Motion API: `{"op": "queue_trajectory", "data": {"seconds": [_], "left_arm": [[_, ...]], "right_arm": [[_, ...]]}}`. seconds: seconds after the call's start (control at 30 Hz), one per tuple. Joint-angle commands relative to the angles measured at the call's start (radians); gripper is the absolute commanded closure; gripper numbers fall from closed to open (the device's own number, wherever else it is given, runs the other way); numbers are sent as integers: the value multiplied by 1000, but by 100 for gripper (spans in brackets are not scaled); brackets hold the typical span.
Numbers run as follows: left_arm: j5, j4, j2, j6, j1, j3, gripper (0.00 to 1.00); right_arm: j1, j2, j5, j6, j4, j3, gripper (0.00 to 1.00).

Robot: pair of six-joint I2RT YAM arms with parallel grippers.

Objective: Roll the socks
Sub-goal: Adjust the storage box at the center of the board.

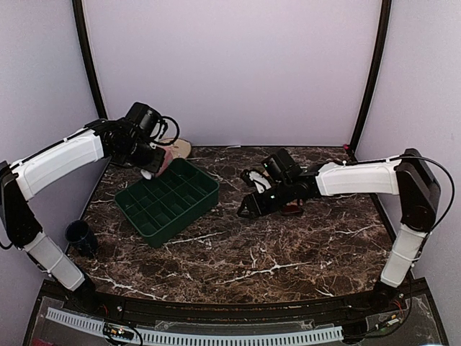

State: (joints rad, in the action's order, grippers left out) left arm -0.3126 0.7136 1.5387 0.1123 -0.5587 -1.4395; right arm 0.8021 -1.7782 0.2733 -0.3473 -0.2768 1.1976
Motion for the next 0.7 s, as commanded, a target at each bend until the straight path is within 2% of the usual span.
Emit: {"op": "queue_trajectory", "data": {"seconds": [0.0, 0.13, 0.33, 0.47, 0.67], "left_arm": [[-162, 60, -37, 181, 71, 36, 100], [-170, 54, -34, 291, 139, 100, 100], [-110, 58, 8, 471, 200, 148, 100], [-48, 4, 15, 528, 229, 159, 100], [-10, 42, 104, 579, 233, 54, 100]], "right_arm": [[3, -25, 6, 20, 29, 49, 45], [24, -46, -46, 41, 2, 101, 45], [48, -144, -221, 86, -32, 252, 45], [51, -256, -285, 146, -69, 451, 46], [49, -468, -444, 234, -186, 765, 45]]}}
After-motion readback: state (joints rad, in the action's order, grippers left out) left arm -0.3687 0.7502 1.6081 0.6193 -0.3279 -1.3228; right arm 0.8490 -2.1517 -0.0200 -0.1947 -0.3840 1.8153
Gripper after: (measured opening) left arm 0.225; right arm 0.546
